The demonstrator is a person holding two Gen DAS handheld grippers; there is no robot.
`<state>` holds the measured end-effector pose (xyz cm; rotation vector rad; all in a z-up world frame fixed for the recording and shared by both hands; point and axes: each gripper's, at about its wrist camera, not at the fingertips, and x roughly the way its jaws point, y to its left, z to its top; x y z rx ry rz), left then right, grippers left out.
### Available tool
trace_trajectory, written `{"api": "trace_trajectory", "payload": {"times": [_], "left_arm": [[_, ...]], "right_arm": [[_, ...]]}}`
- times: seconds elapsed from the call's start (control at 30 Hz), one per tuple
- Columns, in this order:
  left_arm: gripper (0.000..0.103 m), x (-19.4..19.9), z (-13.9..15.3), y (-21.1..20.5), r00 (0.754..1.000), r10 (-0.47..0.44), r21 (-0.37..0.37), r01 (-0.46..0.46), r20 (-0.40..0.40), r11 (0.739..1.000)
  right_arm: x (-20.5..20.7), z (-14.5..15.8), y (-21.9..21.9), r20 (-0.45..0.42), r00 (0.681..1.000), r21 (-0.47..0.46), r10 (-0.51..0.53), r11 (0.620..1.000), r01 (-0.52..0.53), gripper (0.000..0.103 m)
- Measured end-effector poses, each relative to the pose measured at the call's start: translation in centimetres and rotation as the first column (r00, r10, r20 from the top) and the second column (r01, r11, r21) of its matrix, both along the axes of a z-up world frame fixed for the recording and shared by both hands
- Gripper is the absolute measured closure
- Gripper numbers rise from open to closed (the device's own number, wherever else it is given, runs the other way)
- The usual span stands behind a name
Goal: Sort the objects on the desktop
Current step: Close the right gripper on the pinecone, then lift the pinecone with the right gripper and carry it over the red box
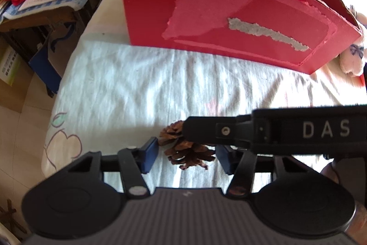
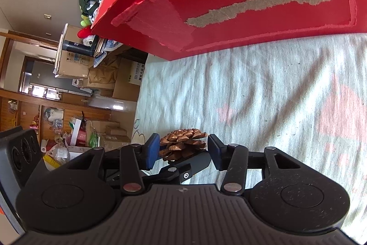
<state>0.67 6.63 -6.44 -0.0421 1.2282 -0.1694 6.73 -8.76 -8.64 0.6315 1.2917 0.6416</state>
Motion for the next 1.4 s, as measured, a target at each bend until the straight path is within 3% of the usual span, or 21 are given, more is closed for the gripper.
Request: {"api": "trace_trajectory", "payload": {"times": [0.2, 0.57, 0.93, 1.2, 1.4], "left_arm": [[0.046, -0.1, 0.3, -1.3, 0.999, -0.042, 0.020, 0.042, 0.012, 0.999], [0.046, -0.3, 1.9, -6.7, 0.984, -0.173, 0.013, 0.173, 0.038, 0.985], [0.046, -0.9, 6.1, -13.8, 0.934, -0.328, 0.022, 0.329, 0.140, 0.944], [0.047, -0.1, 10.6, -16.5, 0.889, -0.385, 0.032, 0.390, 0.249, 0.920], [0.046, 2.6, 14.5, -16.7, 0.857, -0.395, 0.052, 0.401, 0.332, 0.914]], "right_arm": [[0.2, 0.1, -1.3, -0.026, 1.000, 0.015, -0.008, 1.000, 0.009, 0.054], [-1.5, 1.9, -6.7, 0.033, 0.996, -0.027, -0.080, 0.996, 0.081, 0.054], [-4.0, 5.6, -13.3, 0.149, 0.963, -0.052, -0.223, 0.971, 0.233, 0.054], [-3.2, 10.1, -14.3, 0.248, 0.926, -0.042, -0.285, 0.952, 0.304, 0.054], [-0.4, 13.8, -14.0, 0.325, 0.903, -0.034, -0.282, 0.951, 0.309, 0.054]]}}
